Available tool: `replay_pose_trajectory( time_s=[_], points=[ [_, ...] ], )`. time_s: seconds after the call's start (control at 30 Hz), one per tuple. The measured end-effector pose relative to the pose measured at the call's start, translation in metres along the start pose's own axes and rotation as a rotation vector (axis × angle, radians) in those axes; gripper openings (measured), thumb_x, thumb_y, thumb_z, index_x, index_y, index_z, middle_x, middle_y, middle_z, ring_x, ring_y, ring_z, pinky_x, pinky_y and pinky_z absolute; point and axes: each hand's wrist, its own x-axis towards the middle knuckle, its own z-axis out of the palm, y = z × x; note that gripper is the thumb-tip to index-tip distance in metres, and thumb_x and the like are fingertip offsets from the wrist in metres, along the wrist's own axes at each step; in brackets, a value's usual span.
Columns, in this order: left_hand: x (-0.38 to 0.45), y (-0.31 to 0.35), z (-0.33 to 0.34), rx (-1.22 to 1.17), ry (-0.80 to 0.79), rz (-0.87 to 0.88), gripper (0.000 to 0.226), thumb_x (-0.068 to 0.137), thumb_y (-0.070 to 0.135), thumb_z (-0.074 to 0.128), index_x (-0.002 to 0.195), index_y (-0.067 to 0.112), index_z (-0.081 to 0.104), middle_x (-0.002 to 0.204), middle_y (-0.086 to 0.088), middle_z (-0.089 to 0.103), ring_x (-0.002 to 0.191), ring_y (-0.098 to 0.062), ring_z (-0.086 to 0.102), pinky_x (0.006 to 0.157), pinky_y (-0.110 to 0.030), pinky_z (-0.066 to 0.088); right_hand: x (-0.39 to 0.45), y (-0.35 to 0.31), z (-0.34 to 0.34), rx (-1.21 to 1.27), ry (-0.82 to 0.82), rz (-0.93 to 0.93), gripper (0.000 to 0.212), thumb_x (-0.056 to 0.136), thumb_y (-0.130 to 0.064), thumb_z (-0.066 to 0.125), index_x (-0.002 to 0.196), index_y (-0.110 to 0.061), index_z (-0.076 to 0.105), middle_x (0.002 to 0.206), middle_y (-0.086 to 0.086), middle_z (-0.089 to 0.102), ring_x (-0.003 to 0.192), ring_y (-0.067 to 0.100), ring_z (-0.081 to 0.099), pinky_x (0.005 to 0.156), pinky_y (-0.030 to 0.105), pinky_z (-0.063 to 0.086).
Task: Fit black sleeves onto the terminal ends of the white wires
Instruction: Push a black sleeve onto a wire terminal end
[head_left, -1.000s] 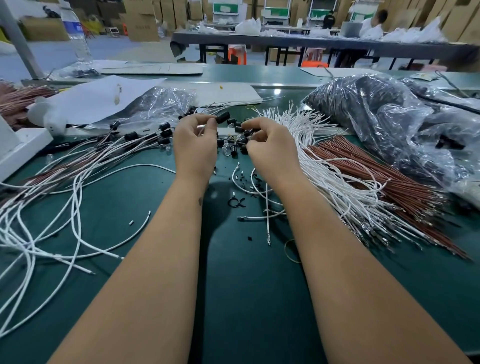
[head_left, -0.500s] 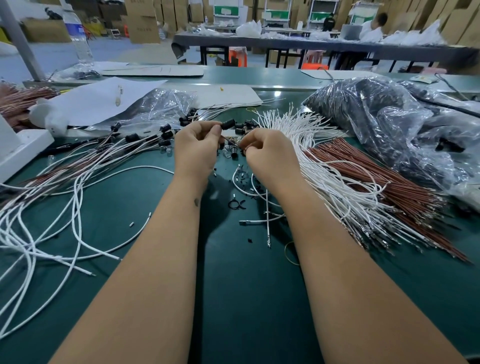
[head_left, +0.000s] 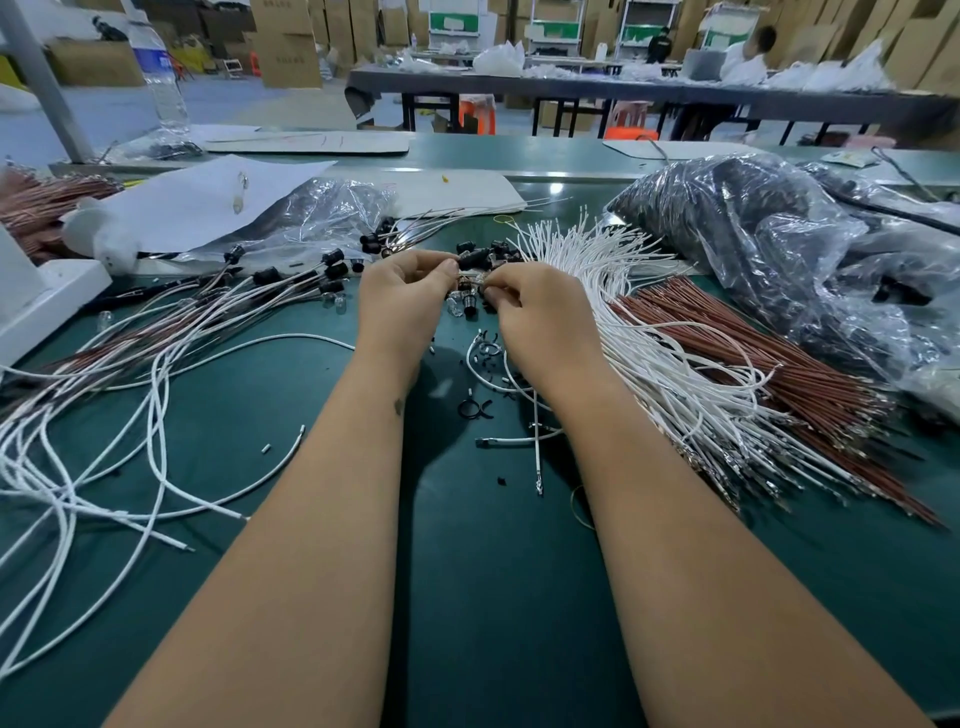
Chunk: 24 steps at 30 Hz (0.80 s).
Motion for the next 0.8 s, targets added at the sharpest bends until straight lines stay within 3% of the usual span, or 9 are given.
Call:
replay_pose_trajectory(
  time_s=[0.17,0.3,0.43,0.53,0.63,0.8],
  points=[
    [0.0034,-0.0043,-0.0037,0.116,0.01,0.027,0.022,0.091,0.013,0.061,0.073,0.025,0.065,0.062,0.006,0.059,0.046,0.002,0.046,0.046,-0.008,0.038,0.0006,0.0016,-0.0039,0.045,0.096,0.104,0.015,0.095,-0.016,0.054,0.103,-0.021,0.065,0.085,-0.006,0.065,0.079,0.016,0.059,0.061,0.027,0.041],
    [0.0046,-0.0076,-0.001,0.235,-0.047,0.027,0.017,0.094,0.015,0.056,0.081,0.023,0.063,0.067,0.002,0.057,0.052,-0.008,0.044,0.044,-0.016,0.038,0.0015,0.0011,-0.0058,0.018,0.154,0.122,0.016,0.095,-0.016,0.051,0.098,-0.026,0.063,0.077,-0.01,0.056,0.074,0.016,0.055,0.052,0.023,0.032],
    [0.0048,-0.008,-0.0007,0.211,-0.061,0.028,0.016,0.096,0.015,0.053,0.083,0.021,0.062,0.075,-0.001,0.059,0.061,-0.01,0.046,0.046,-0.01,0.039,0.0039,0.0031,-0.0082,-0.007,0.257,0.18,0.024,0.096,-0.015,0.05,0.098,-0.03,0.068,0.085,-0.007,0.045,0.09,0.015,0.045,0.053,0.019,0.027],
    [0.0044,-0.0078,-0.0004,0.211,-0.078,0.035,0.013,0.095,0.016,0.054,0.088,0.017,0.064,0.078,-0.002,0.06,0.064,-0.012,0.047,0.057,-0.018,0.04,0.0048,0.0044,-0.008,-0.011,0.262,0.186,0.025,0.096,-0.015,0.051,0.097,-0.031,0.07,0.087,-0.006,0.044,0.093,0.014,0.04,0.055,0.015,0.026],
    [0.0041,-0.0073,0.0003,0.204,-0.086,0.041,0.012,0.095,0.016,0.054,0.088,0.018,0.064,0.076,-0.002,0.06,0.06,-0.01,0.045,0.053,-0.016,0.038,0.0043,0.0044,-0.0064,-0.037,0.236,0.178,0.025,0.095,-0.015,0.05,0.096,-0.03,0.07,0.09,-0.004,0.044,0.092,0.013,0.035,0.056,0.015,0.023],
    [0.0025,-0.0064,0.0005,0.207,-0.111,0.046,0.014,0.095,0.016,0.055,0.085,0.02,0.064,0.073,-0.001,0.059,0.046,0.0,0.04,0.045,-0.011,0.035,0.0023,0.0034,-0.0044,-0.089,0.194,0.147,0.027,0.095,-0.013,0.05,0.099,-0.029,0.07,0.092,-0.002,0.046,0.097,0.016,0.041,0.067,0.027,0.033]
  ],
)
